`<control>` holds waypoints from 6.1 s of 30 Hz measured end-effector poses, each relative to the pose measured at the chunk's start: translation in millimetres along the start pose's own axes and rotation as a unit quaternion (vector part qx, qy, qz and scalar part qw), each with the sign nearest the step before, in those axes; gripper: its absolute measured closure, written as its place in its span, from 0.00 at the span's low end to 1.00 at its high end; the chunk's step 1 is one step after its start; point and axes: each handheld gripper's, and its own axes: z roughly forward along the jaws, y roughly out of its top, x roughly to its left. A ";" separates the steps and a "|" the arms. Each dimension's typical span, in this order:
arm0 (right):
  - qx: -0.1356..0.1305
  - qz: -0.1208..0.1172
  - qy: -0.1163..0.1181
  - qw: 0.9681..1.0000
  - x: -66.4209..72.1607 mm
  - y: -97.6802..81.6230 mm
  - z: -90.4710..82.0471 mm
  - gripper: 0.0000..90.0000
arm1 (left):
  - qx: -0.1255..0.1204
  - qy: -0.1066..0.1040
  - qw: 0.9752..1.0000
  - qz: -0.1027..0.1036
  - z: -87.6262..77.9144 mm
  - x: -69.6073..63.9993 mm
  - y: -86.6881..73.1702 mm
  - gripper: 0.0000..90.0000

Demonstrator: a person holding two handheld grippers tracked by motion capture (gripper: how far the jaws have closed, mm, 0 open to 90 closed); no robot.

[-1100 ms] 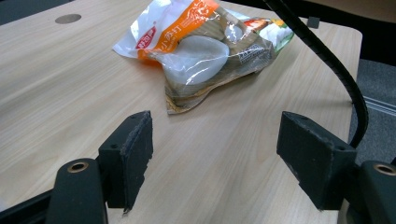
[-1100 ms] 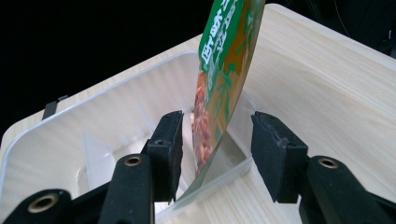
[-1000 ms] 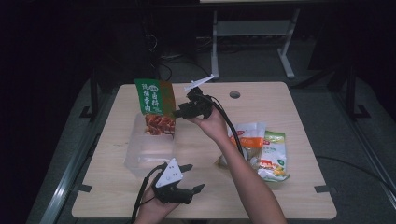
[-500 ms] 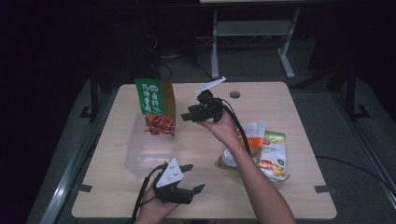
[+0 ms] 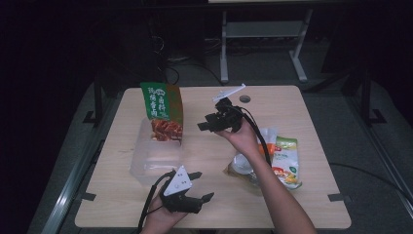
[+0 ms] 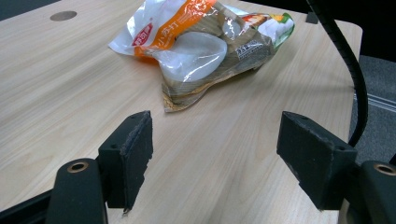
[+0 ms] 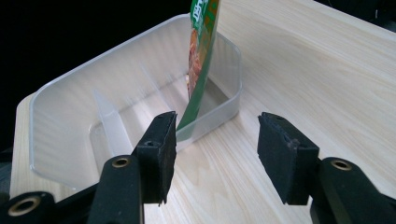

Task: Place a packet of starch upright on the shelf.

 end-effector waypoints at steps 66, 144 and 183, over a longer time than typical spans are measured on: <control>0.048 0.091 -0.108 0.989 -27.9 -143.6 -128.4 0.46 | 0.002 -0.001 1.000 0.000 1.1 -1.1 -0.3 0.30; -0.052 -0.057 -0.008 0.997 10.6 -145.0 -117.0 1.00 | 0.027 -0.061 0.985 -0.158 107.8 55.1 30.8 0.39; 0.000 -0.039 -0.029 0.999 16.9 -133.4 -83.9 0.87 | 0.001 0.001 0.996 -0.086 81.9 34.4 35.7 1.00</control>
